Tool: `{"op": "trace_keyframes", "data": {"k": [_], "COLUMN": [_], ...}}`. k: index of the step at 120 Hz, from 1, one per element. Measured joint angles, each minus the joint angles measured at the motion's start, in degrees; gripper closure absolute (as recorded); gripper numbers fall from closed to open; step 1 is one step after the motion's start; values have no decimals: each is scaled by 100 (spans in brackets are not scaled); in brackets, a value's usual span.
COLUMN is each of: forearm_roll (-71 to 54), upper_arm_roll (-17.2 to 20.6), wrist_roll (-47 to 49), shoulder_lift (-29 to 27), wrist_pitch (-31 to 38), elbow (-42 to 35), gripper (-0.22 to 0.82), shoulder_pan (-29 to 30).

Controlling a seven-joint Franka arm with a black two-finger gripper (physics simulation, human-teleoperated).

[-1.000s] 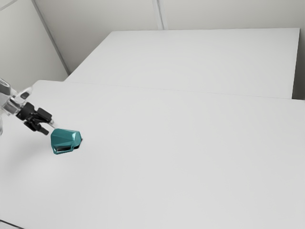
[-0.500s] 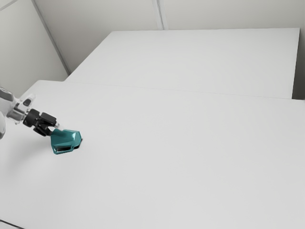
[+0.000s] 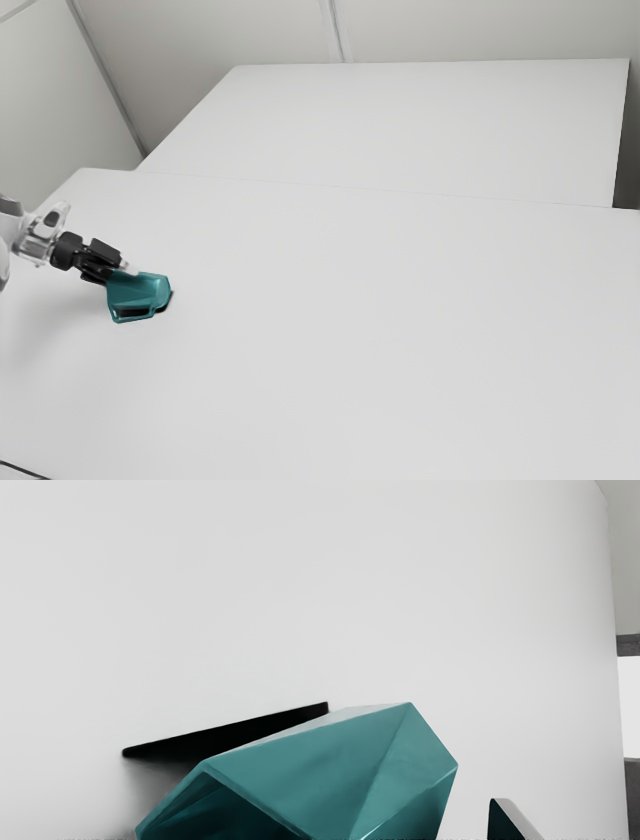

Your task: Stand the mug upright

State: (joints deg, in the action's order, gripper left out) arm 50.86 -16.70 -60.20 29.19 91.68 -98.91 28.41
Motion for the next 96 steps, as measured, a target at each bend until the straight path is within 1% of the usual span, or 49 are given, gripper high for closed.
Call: {"op": "trace_keyframes", "data": {"k": [27, 40, 65, 96], "forearm_roll": [75, 159, 249, 313], "upper_arm_roll": [8, 15, 18, 62], "wrist_roll": [-74, -102, -147, -201], "shoulder_lift": [-14, -17, -38, -103], "wrist_pitch": [-147, -221, -320, -386], "elbow": [35, 37, 31, 6], "gripper": [61, 69, 75, 78], "shoulder_pan": [-5, -29, -46, -47]}}
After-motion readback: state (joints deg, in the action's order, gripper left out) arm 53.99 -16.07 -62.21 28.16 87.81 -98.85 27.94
